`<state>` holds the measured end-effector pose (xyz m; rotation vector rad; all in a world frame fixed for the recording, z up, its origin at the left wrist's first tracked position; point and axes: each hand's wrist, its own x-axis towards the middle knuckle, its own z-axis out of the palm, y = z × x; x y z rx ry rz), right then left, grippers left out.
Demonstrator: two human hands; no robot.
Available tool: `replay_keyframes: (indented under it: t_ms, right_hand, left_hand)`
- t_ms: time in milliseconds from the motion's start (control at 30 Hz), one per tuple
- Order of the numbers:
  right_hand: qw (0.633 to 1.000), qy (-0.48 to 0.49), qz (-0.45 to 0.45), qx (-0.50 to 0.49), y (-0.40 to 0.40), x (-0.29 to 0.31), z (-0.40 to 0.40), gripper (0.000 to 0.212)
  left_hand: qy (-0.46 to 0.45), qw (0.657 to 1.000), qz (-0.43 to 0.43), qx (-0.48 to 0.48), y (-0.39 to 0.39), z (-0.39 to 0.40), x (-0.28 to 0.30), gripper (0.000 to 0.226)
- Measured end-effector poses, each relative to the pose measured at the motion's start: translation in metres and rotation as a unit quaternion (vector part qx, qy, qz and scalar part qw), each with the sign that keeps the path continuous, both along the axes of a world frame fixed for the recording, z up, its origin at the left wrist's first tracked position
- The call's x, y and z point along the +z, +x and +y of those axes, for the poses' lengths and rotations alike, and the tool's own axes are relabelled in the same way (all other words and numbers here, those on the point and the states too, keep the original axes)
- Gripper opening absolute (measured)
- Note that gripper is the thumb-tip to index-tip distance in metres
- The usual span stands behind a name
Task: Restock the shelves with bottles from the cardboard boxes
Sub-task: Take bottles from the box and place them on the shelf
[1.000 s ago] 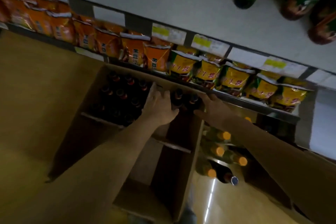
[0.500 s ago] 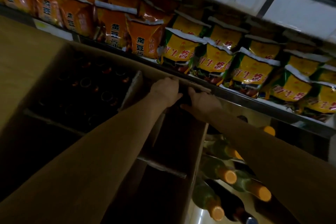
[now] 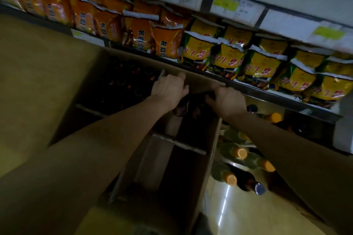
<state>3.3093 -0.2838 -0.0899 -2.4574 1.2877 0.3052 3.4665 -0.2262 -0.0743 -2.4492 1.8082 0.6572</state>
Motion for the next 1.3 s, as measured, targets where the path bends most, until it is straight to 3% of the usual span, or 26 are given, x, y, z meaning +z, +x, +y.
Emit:
replay_keyframes:
  t_ms: [367,633,733,1033,1300]
  right_hand:
    - [0.997,-0.058,-0.026,-0.050,-0.011,0.231,0.073,0.032]
    - [0.995,-0.081,-0.035,-0.054,-0.024,0.462,0.107,0.020]
    - [0.988,-0.136,-0.011,-0.066,-0.031,0.547,0.116,0.020]
    - [0.941,-0.265,-0.071,-0.198,-0.093,0.788,0.158,0.022]
    - [0.874,-0.356,-0.150,-0.295,-0.180,0.925,0.216,0.022]
  left_hand:
    - [-0.003,0.994,-0.018,-0.111,-0.003,0.044,0.225,0.029]
    - [-0.085,0.971,-0.049,-0.216,-0.009,0.056,0.456,0.019]
    - [-0.136,0.957,-0.050,-0.250,-0.017,0.055,0.550,0.021]
    - [-0.309,0.902,-0.058,-0.295,-0.065,0.068,0.791,0.039]
    - [-0.430,0.845,-0.004,-0.317,-0.146,0.086,0.927,0.041]
